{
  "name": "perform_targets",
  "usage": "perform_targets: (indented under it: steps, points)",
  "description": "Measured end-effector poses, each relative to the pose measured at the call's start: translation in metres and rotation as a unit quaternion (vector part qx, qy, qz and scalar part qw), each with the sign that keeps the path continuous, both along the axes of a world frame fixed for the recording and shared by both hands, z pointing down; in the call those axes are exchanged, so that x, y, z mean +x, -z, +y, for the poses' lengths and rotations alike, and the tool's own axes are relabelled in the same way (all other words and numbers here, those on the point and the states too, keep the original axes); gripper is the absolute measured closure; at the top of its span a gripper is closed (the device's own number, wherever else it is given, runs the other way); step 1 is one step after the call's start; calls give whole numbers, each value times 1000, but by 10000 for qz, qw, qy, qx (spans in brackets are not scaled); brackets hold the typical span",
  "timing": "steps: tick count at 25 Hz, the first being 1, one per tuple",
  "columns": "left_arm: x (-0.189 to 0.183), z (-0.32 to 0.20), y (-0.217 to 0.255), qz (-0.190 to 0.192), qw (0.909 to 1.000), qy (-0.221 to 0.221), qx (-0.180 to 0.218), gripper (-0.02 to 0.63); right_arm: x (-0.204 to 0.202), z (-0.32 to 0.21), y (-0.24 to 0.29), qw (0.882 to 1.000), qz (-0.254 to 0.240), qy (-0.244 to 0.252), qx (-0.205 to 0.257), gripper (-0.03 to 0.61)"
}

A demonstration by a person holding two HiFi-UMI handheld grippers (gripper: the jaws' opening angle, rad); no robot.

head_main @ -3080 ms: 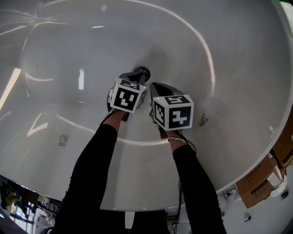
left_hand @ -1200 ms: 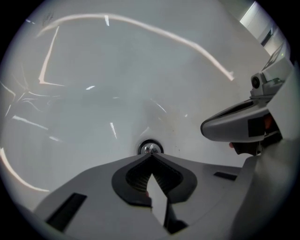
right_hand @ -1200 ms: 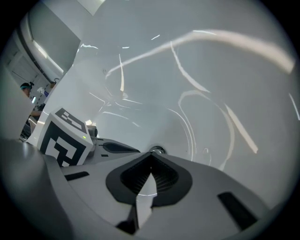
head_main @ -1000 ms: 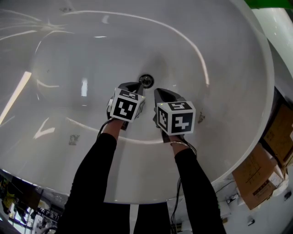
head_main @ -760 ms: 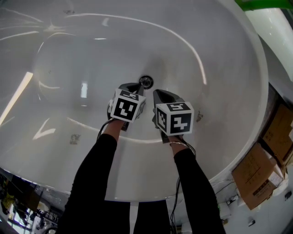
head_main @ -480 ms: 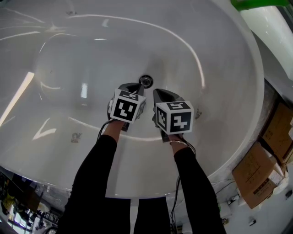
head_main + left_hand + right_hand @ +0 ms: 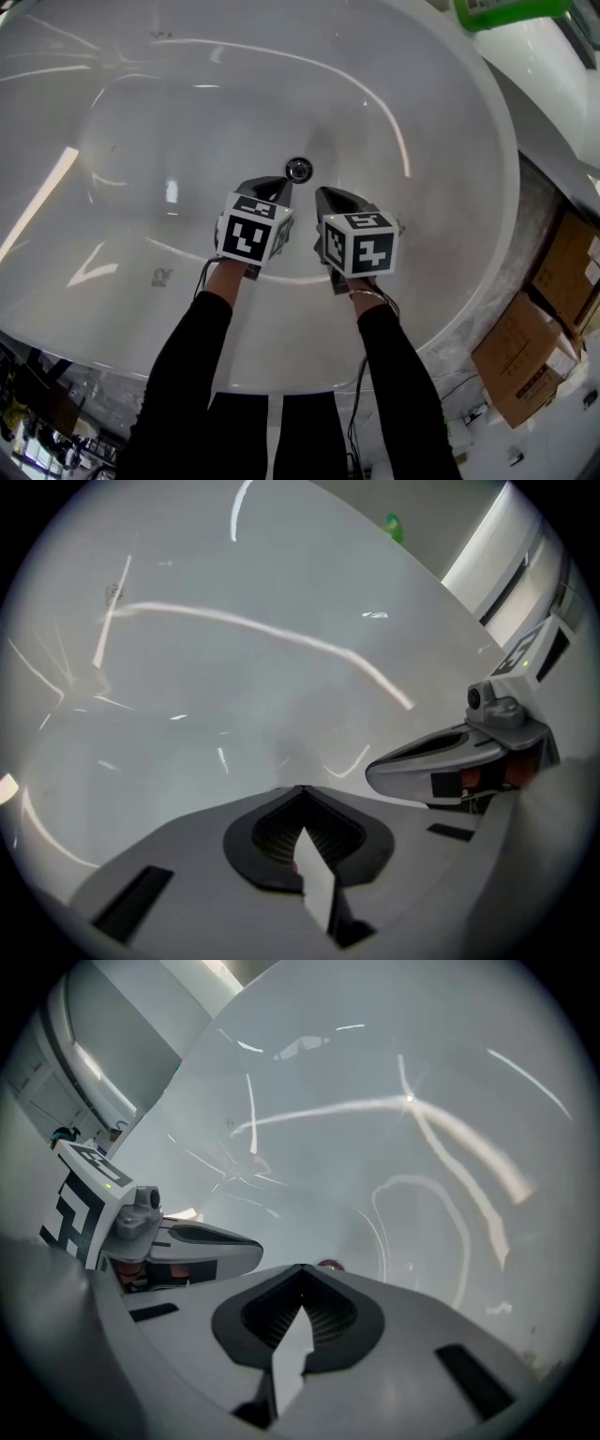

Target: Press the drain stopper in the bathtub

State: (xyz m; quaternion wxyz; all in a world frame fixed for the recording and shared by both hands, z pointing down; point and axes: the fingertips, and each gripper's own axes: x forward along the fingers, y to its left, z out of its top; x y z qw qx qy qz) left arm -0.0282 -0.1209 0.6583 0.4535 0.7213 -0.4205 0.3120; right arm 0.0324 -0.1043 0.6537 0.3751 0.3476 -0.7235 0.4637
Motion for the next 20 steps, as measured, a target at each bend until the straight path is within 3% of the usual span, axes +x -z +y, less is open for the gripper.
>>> perform_targets:
  steps: [20]
  points:
    - [-14,17,43,-69,10000,-52,37,606,9,11,28,9998,106,116,77,578]
